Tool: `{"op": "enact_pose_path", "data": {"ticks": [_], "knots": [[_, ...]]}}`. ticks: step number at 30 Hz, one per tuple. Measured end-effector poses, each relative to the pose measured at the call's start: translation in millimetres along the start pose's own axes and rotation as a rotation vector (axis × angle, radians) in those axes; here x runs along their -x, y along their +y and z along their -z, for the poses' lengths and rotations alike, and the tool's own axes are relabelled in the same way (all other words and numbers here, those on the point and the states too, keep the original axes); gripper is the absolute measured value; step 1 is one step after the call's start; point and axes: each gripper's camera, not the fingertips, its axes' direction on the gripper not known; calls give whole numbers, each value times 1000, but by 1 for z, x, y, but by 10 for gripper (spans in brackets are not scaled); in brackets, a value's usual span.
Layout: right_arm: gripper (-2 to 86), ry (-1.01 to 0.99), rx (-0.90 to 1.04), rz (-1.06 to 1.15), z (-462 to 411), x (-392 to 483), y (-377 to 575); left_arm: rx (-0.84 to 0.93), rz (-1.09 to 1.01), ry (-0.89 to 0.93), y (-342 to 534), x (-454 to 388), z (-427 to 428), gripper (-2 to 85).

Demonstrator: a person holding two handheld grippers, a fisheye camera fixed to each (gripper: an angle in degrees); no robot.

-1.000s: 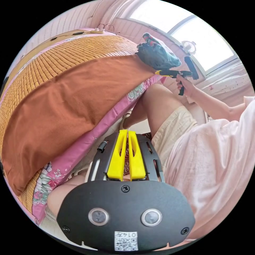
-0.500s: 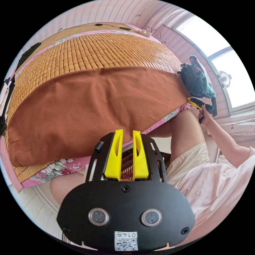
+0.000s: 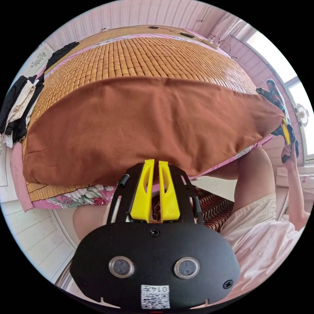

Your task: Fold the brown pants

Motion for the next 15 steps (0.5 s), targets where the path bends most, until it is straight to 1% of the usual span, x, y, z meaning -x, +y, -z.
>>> {"op": "enact_pose_path", "data": {"ticks": [2, 4, 7, 10, 11, 13, 15], "knots": [[10, -132, -37, 25, 0, 23, -1, 0, -10, 4, 1, 2, 2, 5], [10, -222, -70, 44, 0, 40, 1, -4, -34, 14, 4, 3, 5, -4], [9, -312, -125, 106, 4, 73, 6, -25, -42, 30, 10, 3, 11, -8], [9, -391, -197, 203, 16, 111, 11, -51, -73, 154, 11, -11, 14, -9], [9, -405, -214, 246, 22, 130, 10, -61, -117, 201, 10, -24, 14, -10], [9, -379, -226, 343, 28, 166, 9, -67, -182, 271, 8, -49, 11, -10], [10, -336, -182, 455, 19, 209, 10, -81, -205, 419, 5, -71, 10, -10]]}}
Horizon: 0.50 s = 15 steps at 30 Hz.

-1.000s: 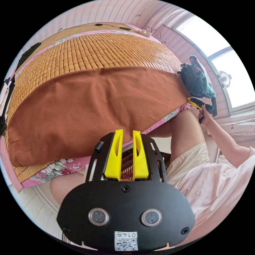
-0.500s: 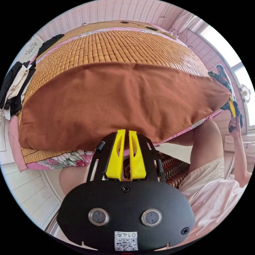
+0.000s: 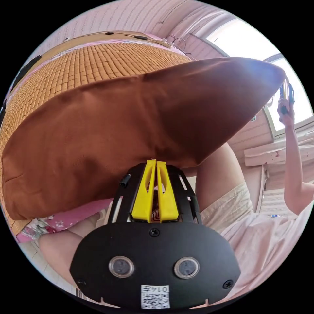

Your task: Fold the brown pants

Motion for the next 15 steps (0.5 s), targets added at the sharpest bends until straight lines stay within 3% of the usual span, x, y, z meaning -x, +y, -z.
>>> {"op": "enact_pose_path", "data": {"ticks": [3, 6, 8, 11, 15], "knots": [[12, 10, 277, 143, -86, 52, 5, -77, 32, 166, 4, -1, 19, -10], [16, 4, 722, 220, -218, 83, 84, -163, 79, 166, 29, 19, 62, -10], [19, -24, 1106, 252, -317, 91, 205, -203, 134, 132, 53, 38, 89, -10], [25, 87, 1443, 267, -382, 80, 352, -216, 222, 4, 93, 64, 125, -9], [62, 186, 1535, 295, -409, 79, 443, -229, 270, -79, 125, 78, 150, -2]]}}
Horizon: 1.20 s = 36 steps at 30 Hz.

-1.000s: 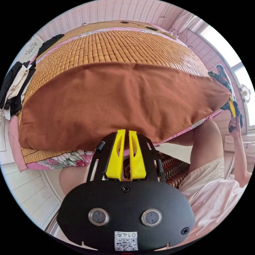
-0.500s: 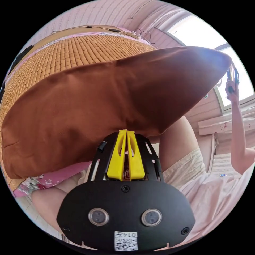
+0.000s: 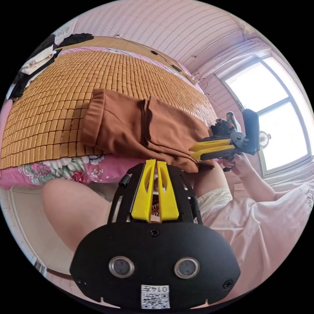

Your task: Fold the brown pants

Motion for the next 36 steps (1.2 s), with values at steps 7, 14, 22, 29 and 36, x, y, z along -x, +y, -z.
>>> {"op": "enact_pose_path", "data": {"ticks": [7, 14, 22, 29, 36], "knots": [[86, 235, 2, -28, -91, 20, -72, -13, -63, -21, -20, -17, -13, 53], [9, 272, 136, -61, -182, 2, -124, 100, -117, -165, -59, -30, -62, 75], [-7, 153, 39, 53, -187, 11, -142, 39, -153, -84, -35, -37, -25, 0], [54, 51, 75, 18, -238, -21, -180, 111, -76, -93, -32, -21, -44, 2], [79, 358, 7, 22, -232, -76, -246, 74, -65, -64, -32, -25, -25, 67]]}}
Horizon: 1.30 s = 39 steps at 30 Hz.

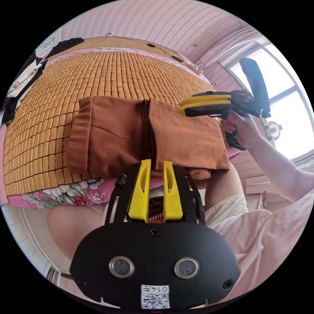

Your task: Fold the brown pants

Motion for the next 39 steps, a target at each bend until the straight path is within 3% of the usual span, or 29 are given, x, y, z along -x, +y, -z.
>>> {"op": "enact_pose_path", "data": {"ticks": [3, 7, 12, 19, 25, 31, 39], "knots": [[95, 39, 57, -8, -35, -19, -36, 42, 0, -24, -4, -2, -13, 73], [14, 13, 212, 6, -86, -34, -56, 84, -24, -41, -4, 0, -27, 64], [-6, 32, 97, 80, -55, -35, -53, 9, -62, -1, 6, -9, -5, 35], [8, -86, 126, 48, -101, -62, -61, 21, -14, -36, 16, -3, -21, 38], [98, 2, 102, 138, -106, -65, -56, 21, 23, -11, 20, -3, -22, 46], [66, -65, 243, 259, -132, -62, -54, 53, -3, -24, 16, -11, -28, 78], [35, -67, 48, 303, -57, -73, 2, 43, -22, -50, 25, -21, -35, 92]]}}
